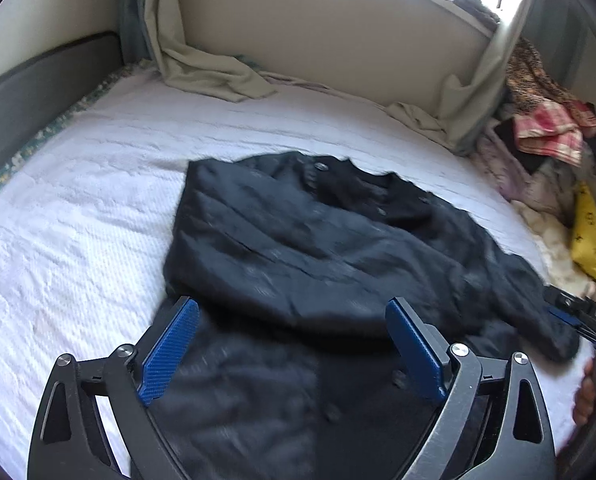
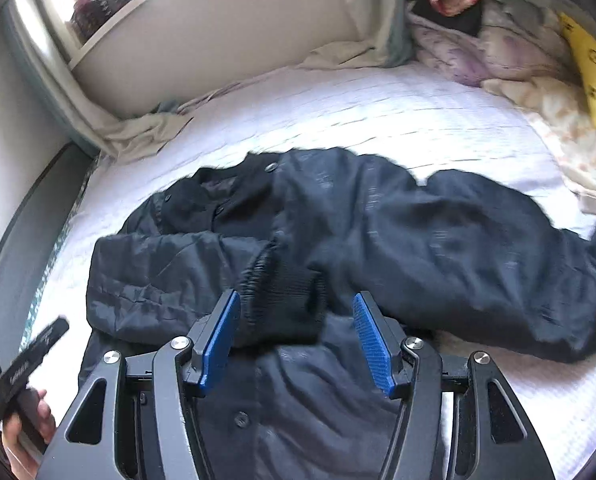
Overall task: Fold large clothes
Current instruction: 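Grasp the cuff of the other jacket sleeve with the right tool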
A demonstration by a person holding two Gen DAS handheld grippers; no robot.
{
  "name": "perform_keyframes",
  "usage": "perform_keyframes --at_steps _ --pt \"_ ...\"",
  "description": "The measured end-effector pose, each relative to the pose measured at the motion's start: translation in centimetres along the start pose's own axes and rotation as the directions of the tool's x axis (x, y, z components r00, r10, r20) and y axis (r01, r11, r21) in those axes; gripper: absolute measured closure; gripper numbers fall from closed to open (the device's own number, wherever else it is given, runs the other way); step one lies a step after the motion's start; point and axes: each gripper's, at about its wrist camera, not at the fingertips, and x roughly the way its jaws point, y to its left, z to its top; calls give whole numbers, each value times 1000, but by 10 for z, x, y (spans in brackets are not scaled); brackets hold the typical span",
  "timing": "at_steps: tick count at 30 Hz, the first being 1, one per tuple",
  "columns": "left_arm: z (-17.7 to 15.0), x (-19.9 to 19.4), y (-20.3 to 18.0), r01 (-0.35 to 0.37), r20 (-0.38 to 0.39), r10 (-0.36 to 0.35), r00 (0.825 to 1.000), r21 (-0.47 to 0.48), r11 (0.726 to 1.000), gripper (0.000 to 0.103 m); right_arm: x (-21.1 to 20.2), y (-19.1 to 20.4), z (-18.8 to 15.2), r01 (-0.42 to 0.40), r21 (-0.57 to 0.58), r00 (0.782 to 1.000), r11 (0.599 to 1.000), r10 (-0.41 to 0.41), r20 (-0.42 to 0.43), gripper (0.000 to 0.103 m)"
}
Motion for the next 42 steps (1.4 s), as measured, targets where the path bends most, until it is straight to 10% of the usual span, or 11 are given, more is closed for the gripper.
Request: perform_keyframes --at_steps 8,10,16,21,29,37,42 --pt "-20 -16 -14 44 105 -47 993 26 999 5 -60 -101 5 149 222 981 964 -173 90 32" --pt "-24 -1 -17 36 29 -37 999 52 998 5 -74 -142 3 167 323 974 932 -207 95 32" --pt "-14 4 -17 38 43 -41 998 82 996 5 -99 -262 -31 98 616 978 782 -190 85 32" --pt "-9 5 -13 64 51 -66 997 34 997 5 -91 -337 -69 -21 815 986 579 -121 112 32" --pt "-13 25 -11 14 21 -15 1000 25 1000 5 -62 -372 -92 -140 875 975 464 -91 204 32" --pt "-12 34 -17 -6 22 4 1000 61 998 5 -45 -372 -75 -149 859 963 489 -126 239 35" --pt "-11 38 -16 -12 19 11 1000 65 998 5 -41 -374 -70 -98 851 968 516 -150 202 79"
